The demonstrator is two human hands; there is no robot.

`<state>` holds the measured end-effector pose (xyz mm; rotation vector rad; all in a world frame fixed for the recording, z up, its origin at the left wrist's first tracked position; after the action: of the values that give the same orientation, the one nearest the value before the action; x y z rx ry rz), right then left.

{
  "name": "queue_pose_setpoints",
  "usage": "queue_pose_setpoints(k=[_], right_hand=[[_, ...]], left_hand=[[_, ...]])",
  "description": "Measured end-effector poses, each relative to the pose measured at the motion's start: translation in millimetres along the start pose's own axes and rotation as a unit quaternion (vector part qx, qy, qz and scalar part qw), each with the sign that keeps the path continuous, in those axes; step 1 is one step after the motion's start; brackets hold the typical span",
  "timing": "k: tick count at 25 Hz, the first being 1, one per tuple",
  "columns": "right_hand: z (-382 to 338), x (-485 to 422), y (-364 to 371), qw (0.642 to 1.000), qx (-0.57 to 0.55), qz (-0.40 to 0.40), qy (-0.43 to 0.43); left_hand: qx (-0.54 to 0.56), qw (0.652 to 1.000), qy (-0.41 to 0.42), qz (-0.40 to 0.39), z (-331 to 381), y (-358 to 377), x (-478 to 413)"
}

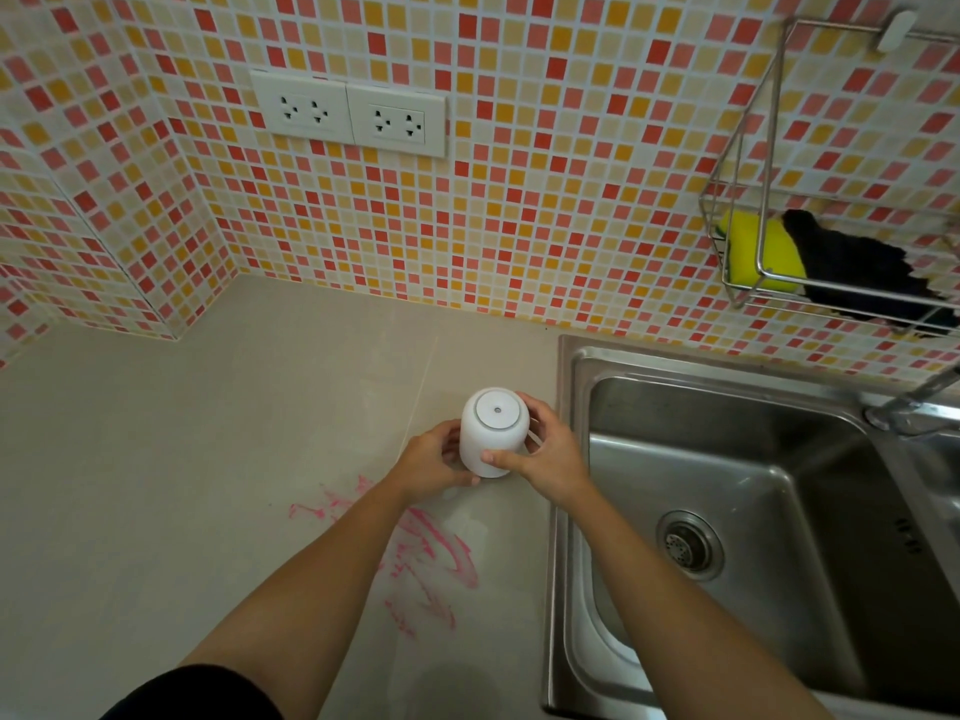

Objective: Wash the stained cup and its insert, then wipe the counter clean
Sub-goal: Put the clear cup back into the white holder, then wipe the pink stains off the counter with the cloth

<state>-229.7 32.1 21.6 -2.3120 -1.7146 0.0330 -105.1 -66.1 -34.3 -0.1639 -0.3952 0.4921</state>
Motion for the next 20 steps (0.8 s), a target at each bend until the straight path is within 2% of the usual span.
queue_pose_setpoints(k=[6, 9, 11, 13, 15, 18, 20], right_hand=[[3.3, 4.4, 4.3, 0.999, 0.016, -0.029, 0.020], [-17.1, 20.7, -18.1, 0.998, 0.066, -0.009, -0.005], [-57.1, 43.1, -50.8, 0.987, 0.142, 0.033, -0.070], [-104.1, 71.3, -88.0, 0.965, 0.213, 0.078, -0.130], [-141.2, 97.4, -130.4, 0.941, 0.268, 0.103, -0.180], [-171.9, 128.3, -209.6, 0.896, 0.364, 0.156, -0.202], [-176.7, 141.7, -269.6, 0.867, 0.422, 0.201, -0.171]], left_hand=[[-0.051, 0.998, -0.025, -0.020, 10.5, -5.5, 9.0], [-0.077, 0.993, 0.021, 0.082, 57.8, -38.6, 27.2], [-0.060, 0.980, 0.119, 0.147, 126.0, -48.2, 48.2], [-0.048, 0.964, 0.228, 0.125, 204.5, -26.3, 65.4], [-0.056, 0.946, 0.312, 0.060, 273.0, 18.0, 71.8], [-0.088, 0.934, 0.345, -0.002, 341.8, 84.0, 54.8], [-0.127, 0.929, 0.346, -0.017, 374.0, 120.3, 34.1]])
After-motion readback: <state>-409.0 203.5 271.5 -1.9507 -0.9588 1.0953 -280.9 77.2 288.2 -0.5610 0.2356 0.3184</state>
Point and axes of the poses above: each hand's wrist, its own x-axis away from the middle knuckle, its own y-axis out of the palm, z = x × y, the point moved 8 cm from there along -x, towards the middle knuckle, and after that the axes turned 11 degrees about -z, right-handed, at the moved point
